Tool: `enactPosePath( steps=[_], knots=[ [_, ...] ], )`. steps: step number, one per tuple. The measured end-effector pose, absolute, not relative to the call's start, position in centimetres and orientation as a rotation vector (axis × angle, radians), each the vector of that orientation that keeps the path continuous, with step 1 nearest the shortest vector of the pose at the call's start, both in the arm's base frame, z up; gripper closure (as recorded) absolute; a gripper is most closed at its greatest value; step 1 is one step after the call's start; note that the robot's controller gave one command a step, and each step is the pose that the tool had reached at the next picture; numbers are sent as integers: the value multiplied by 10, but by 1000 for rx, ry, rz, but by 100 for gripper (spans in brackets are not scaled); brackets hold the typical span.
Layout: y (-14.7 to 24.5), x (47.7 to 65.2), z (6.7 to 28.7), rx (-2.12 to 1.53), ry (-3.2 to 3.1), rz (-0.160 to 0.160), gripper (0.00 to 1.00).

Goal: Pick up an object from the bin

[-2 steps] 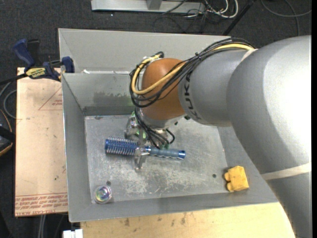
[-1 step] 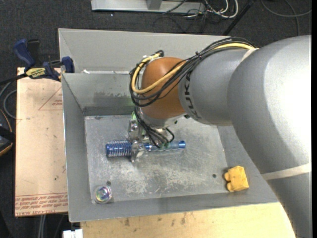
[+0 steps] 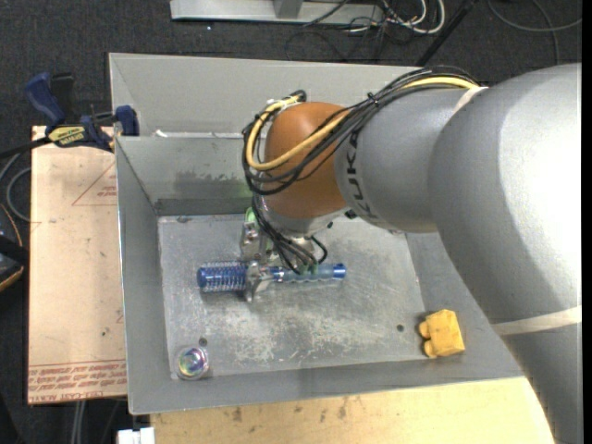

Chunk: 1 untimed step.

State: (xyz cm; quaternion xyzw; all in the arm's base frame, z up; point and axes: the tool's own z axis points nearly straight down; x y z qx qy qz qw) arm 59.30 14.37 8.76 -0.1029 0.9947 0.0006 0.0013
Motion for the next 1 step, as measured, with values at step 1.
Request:
enactPosePath(
  steps=[1],
  knots=[
    [144,593,95,-324,3123,2,100]
  ],
)
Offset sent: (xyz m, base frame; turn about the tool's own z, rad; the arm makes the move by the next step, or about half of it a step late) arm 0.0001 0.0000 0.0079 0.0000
